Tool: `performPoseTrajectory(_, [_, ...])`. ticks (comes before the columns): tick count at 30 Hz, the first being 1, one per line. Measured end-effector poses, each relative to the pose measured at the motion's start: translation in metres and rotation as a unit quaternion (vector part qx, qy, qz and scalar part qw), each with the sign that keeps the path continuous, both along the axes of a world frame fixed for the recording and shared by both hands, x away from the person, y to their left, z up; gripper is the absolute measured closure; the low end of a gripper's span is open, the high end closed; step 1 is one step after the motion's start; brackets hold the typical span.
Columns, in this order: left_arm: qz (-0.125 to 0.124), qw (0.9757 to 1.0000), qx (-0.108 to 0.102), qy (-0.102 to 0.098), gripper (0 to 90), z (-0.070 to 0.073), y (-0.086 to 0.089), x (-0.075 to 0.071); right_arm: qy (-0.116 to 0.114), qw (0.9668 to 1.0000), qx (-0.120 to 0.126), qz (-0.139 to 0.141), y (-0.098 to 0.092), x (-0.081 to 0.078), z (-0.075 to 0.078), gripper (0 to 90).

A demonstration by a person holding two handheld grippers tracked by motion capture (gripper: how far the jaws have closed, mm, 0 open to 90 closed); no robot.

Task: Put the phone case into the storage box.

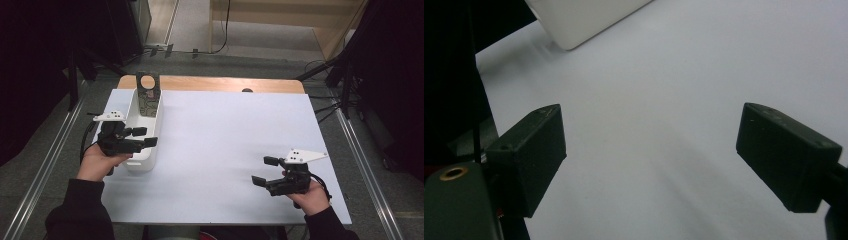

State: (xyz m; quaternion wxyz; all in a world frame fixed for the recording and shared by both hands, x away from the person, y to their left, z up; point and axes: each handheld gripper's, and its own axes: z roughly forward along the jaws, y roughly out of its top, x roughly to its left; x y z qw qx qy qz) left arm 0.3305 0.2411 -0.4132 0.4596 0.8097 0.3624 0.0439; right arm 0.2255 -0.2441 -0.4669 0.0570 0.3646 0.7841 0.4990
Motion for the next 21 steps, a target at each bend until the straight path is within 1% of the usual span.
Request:
performPoseTrajectory(3, [-0.001,1.0,0.008,-0.002,31.1,-0.002,-0.002,-0.002,0.002,1.0,0.0,0.0,0.0,0.0,0.0,11.5])
performPoseTrajectory(7, [-0.004,0.9999,0.012,-0.003,31.1,-0.004,-0.005,-0.005,0.003,1.0,0.001,0.002,0.001,0.0,0.0,11.4])
performPoseTrajectory(13, [-0.006,0.9999,0.011,-0.004,31.1,-0.007,-0.007,-0.009,0.003,1.0,0.007,0.002,0.001,-0.001,0.001,11.4])
performPoseTrajectory(17, [-0.005,0.9998,0.016,-0.005,31.1,-0.01,-0.008,-0.012,0.003,1.0,0.0,0.001,0.0,-0.001,0.0,11.4])
performPoseTrajectory(19, [-0.006,0.9998,0.019,-0.008,31.1,-0.01,-0.008,-0.013,0.003,1.0,0.001,0.001,0.0,-0.001,0.0,11.4])
performPoseTrajectory(21, [-0.006,0.9998,0.018,-0.009,31.1,-0.011,-0.007,-0.015,0.002,1.0,0.001,0.002,0.001,-0.001,0.0,11.4])
